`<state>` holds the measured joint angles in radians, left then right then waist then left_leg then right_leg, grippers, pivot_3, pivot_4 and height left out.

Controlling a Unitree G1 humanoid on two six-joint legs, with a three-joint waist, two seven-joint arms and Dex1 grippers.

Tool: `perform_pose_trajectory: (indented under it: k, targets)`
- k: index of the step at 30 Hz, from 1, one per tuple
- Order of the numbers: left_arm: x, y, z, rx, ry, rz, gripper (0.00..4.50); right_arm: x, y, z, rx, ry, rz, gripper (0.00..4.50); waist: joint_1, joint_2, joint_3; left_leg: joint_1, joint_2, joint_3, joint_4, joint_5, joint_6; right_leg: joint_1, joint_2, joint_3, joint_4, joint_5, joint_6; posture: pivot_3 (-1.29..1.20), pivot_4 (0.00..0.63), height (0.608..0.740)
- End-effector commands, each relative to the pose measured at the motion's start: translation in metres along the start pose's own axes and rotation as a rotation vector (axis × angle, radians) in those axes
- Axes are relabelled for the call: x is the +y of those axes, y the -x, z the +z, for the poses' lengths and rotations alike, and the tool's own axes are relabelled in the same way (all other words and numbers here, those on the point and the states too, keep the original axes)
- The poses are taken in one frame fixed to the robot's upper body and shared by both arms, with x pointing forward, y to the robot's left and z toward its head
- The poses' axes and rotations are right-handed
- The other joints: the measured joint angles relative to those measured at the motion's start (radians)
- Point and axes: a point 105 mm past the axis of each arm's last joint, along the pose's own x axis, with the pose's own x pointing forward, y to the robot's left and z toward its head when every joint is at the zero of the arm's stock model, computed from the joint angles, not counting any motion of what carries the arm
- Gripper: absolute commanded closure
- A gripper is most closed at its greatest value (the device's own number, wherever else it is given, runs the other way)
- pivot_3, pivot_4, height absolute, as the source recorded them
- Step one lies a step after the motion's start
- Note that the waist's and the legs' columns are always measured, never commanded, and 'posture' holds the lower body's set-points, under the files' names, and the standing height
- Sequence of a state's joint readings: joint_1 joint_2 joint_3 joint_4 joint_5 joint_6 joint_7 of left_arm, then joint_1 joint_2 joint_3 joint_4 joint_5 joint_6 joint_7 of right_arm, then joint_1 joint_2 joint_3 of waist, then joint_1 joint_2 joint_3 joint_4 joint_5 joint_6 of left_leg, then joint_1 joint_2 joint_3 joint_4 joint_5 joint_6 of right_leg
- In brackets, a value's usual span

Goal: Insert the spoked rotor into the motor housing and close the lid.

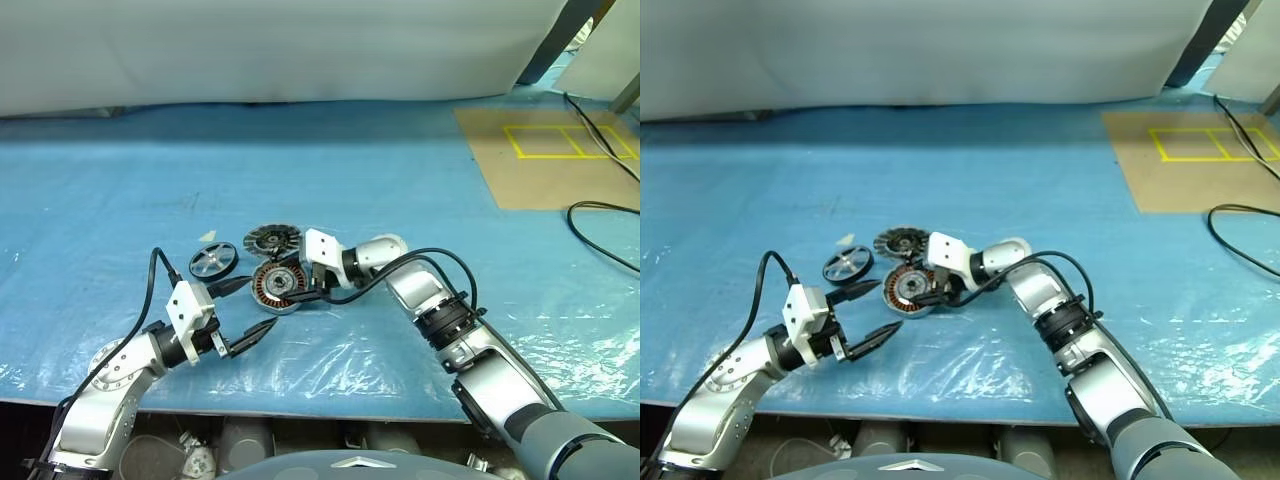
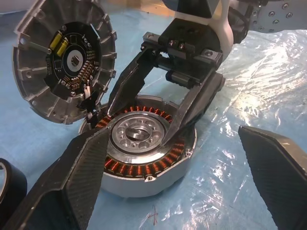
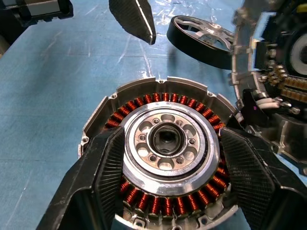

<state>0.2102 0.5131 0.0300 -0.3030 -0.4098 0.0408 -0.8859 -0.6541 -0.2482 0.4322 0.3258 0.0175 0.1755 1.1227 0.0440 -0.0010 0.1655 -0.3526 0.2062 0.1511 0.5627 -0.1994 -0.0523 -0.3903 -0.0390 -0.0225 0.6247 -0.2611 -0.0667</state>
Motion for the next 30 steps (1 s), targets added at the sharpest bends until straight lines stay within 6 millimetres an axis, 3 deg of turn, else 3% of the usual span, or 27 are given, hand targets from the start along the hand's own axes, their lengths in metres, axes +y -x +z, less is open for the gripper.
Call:
perform_pose_trajectory:
  k: [1,3,13,22,30]
  targets:
    - [-0.003,-0.002,0.005,-0.024,-0.015,-0.013,0.0,-0.011,0.013,0.039,-0.146,-0.035,-0.017,1.16,0.0,0.0,0.0,0.0,0.0,0.0,0.0,0.0,0.0,0.0,0.0,0.0,0.0,0.0,0.0,0.0,0.15,0.74]
    - [-0.003,-0.002,0.005,-0.024,-0.015,-0.014,0.0,-0.014,0.015,0.049,-0.193,-0.074,-0.02,1.16,-0.002,0.0,0.0,0.0,0.0,0.0,0.0,0.0,0.0,0.0,0.0,0.0,0.0,0.0,0.0,0.0,0.15,0.74]
    - [-0.002,-0.001,0.006,-0.021,-0.016,-0.014,0.0,0.009,0.002,0.026,-0.109,-0.173,0.078,4.45,-0.001,0.0,0.0,0.0,0.0,0.0,-0.001,0.0,0.0,-0.001,0.0,0.0,0.0,0.0,0.0,0.0,0.15,0.74]
    - [-0.003,0.0,0.006,-0.019,-0.015,-0.009,0.0,0.006,-0.008,0.027,-0.115,-0.171,0.047,4.48,-0.002,0.0,0.0,0.0,0.0,0.0,0.0,0.0,0.0,0.0,0.0,0.0,0.0,0.0,0.0,0.0,0.15,0.74]
    - [-0.004,-0.002,0.005,-0.018,-0.01,-0.013,0.0,0.009,-0.025,-0.015,0.008,-0.219,0.011,4.48,-0.004,0.0,0.0,0.001,0.0,0.0,0.0,0.0,0.0,0.0,0.0,0.0,0.0,0.0,0.0,0.0,0.15,0.74]
